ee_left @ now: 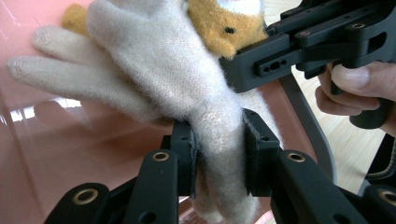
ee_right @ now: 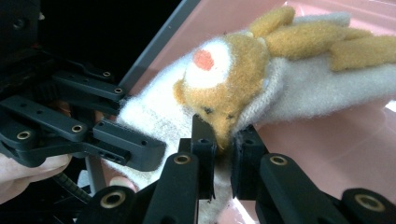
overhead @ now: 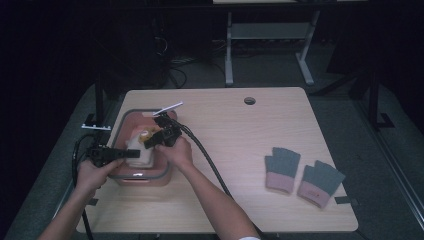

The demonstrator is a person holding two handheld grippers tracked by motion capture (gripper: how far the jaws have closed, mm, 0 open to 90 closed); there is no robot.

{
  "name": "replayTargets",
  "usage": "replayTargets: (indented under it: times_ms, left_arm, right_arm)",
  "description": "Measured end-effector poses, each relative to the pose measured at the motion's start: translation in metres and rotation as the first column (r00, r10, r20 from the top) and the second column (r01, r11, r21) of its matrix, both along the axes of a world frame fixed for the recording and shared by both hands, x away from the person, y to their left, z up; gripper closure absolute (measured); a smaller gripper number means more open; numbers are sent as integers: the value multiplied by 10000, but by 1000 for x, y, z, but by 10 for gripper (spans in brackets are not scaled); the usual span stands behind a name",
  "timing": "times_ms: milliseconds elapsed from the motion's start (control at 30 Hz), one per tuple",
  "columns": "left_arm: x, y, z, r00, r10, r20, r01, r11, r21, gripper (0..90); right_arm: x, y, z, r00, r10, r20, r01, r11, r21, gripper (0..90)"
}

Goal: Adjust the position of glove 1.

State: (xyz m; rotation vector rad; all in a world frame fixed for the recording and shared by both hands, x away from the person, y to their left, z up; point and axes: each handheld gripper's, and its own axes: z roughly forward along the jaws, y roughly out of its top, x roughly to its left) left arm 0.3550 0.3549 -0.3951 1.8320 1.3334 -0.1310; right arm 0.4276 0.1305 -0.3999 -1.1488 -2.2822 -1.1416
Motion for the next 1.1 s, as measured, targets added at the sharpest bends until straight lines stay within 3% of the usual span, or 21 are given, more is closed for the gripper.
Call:
replayTargets:
  times_ms: [167,433,667,800,967,1033,1100]
  left_arm:
    - [0,-1,-5,9999,55,-138,-56,10000,-26,695]
    - [-1,-3,-10,9996,132,-235,-126,9996,262,694]
    - [-1,-8,-10,9982,305,-515,-250,9942,1043,691]
    - [1,-13,-9,9970,297,-712,-176,9861,1652,680]
    - [1,-17,-11,9946,397,-961,-209,9817,1892,665]
    - [1,-17,-12,9933,489,-1049,-254,9764,2144,664]
    - [1,-15,-14,9918,513,-1171,-264,9784,2051,651]
  right_arm:
    - [-1,0,0,10000,15,94,-12,9996,-281,794]
    - [-4,0,1,9997,63,216,-54,9990,-433,755]
    - [-6,-4,7,9991,-12,424,45,9970,-777,683]
    - [-7,-7,8,9991,-41,428,81,9956,-933,661]
    - [-7,-14,10,9987,-210,466,251,9958,-885,639]
    - [-7,-16,12,9978,-308,579,357,9956,-861,640]
    - [-7,-20,14,9973,-397,618,442,9963,-741,640]
